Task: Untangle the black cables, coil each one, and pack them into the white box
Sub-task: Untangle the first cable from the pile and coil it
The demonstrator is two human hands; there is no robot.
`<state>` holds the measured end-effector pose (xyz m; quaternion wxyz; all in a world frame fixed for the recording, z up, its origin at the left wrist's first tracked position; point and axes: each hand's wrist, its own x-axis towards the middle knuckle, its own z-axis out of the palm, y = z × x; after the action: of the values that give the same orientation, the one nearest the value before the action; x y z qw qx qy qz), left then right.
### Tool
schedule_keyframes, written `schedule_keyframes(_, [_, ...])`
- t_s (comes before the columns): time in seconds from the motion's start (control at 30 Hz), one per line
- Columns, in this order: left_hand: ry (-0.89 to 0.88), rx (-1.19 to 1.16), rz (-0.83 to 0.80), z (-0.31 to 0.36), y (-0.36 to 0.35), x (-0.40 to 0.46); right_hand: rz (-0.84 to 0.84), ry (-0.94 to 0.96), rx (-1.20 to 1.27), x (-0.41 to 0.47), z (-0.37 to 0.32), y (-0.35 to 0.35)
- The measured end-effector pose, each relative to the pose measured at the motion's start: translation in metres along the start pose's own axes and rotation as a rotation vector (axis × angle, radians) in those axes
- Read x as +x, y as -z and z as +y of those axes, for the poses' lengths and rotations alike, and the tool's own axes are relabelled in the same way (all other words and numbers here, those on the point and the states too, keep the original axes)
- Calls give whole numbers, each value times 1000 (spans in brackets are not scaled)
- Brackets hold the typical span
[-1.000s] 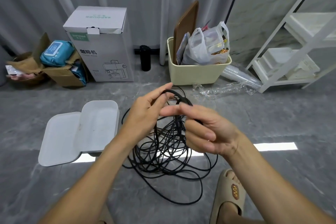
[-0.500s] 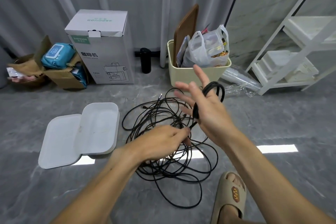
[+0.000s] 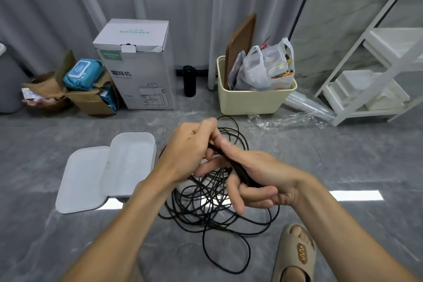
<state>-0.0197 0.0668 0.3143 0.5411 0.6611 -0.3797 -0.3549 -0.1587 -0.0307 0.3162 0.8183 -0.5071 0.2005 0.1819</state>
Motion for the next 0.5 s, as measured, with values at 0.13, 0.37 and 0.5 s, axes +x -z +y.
schedule_keyframes(0.13, [-65,-82,-14,3,-6,2,-252,98,192,2,6,6])
schedule_keyframes(0.37, [-64,-311,-42,-8,-11,5,-440,283,656,12,6,13])
schedule_keyframes(0.5, [-26,-421,-64,-12,-18,2,-479,349,707,11,6,11])
